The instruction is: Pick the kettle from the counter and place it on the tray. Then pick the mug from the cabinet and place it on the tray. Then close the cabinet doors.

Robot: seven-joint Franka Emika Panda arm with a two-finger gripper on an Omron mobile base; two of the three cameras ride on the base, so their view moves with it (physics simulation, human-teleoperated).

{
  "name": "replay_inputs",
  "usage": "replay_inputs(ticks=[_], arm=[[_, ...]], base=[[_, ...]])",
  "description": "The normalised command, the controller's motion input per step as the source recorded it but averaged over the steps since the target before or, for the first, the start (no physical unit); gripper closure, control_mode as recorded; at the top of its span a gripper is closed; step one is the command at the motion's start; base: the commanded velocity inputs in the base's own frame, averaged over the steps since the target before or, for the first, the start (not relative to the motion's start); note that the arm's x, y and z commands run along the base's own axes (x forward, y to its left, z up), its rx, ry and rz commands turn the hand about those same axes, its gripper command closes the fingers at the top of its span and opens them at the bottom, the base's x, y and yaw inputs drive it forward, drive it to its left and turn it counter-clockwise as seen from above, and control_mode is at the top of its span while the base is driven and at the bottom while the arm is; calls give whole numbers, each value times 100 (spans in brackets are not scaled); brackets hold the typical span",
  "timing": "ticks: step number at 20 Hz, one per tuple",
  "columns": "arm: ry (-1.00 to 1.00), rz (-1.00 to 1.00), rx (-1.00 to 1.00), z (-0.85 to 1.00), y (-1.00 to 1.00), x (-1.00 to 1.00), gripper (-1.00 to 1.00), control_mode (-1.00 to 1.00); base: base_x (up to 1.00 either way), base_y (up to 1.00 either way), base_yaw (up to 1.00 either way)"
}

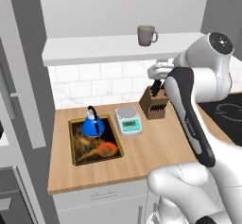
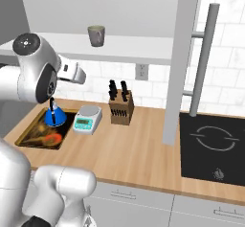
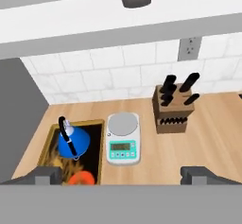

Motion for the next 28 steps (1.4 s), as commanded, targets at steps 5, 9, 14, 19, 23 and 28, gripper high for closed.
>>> replay_inputs(ticks=[5, 9, 14, 19, 23, 28], arm=[[0, 0, 3, 57, -52, -5, -100, -100], [0, 3, 0, 44, -26, 8, -100, -100], [0, 15, 0, 34, -17, 34, -100, -100], [-7, 35, 0, -4, -17, 31, -100, -100], [-9, 31, 0, -4, -9, 50, -100, -100], [0, 16, 0, 1, -5, 64, -100, -100]], base=[[0, 0, 0], [0, 0, 0], [0, 0, 0], [0, 0, 0], [0, 0, 0], [0, 0, 0]])
